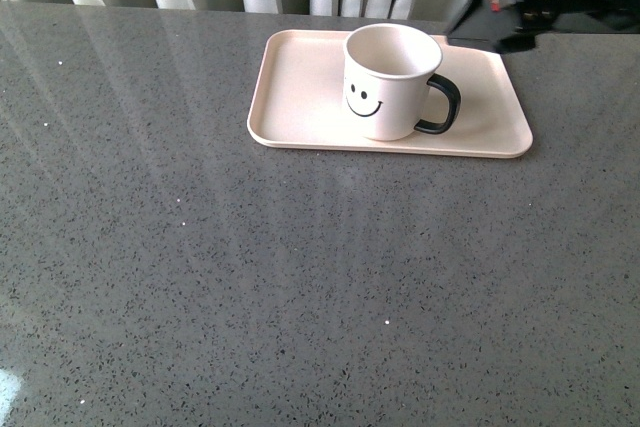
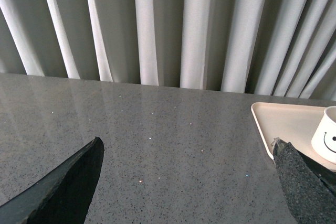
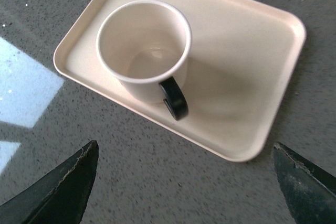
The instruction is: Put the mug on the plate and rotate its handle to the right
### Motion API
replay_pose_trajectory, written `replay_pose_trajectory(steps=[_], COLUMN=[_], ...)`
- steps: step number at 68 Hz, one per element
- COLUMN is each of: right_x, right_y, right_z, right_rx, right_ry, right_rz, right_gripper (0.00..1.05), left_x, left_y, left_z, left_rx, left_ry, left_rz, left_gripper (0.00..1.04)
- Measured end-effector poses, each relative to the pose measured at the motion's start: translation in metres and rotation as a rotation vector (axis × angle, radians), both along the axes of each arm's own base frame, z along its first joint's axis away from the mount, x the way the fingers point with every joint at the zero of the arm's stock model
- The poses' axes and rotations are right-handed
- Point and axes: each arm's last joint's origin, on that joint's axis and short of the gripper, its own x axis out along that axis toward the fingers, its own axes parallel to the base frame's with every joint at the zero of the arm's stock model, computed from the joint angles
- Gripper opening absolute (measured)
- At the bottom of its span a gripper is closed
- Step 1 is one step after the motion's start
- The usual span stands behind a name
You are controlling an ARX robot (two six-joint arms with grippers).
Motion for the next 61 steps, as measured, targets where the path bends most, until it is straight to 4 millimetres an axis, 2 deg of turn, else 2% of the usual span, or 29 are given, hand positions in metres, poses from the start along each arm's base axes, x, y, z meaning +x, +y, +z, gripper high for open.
replay_pose_trajectory(steps=[10, 23, 46, 61], right_x=[0.030, 0.055, 0.065, 0.074], right_y=[0.012, 0.015, 0.019, 0.019], right_z=[-0.005, -0.008, -0.004, -0.022], right_rx=[0.042, 0.113, 0.166, 0.174], right_ry=[0.053, 0.100, 0.142, 0.197], right_rz=[-0.085, -0.192, -0.217, -0.254], right_gripper=[0.96, 0.96, 0.96, 0.96], left_x=[0.000, 0.000, 0.000, 0.000], left_y=[0.000, 0.000, 0.000, 0.000], left_z=[0.000, 0.000, 0.000, 0.000], left_rx=[0.000, 0.000, 0.000, 0.000], left_ry=[0.000, 0.000, 0.000, 0.000], left_rz=[0.000, 0.000, 0.000, 0.000], left_gripper=[0.95, 0.95, 0.95, 0.95])
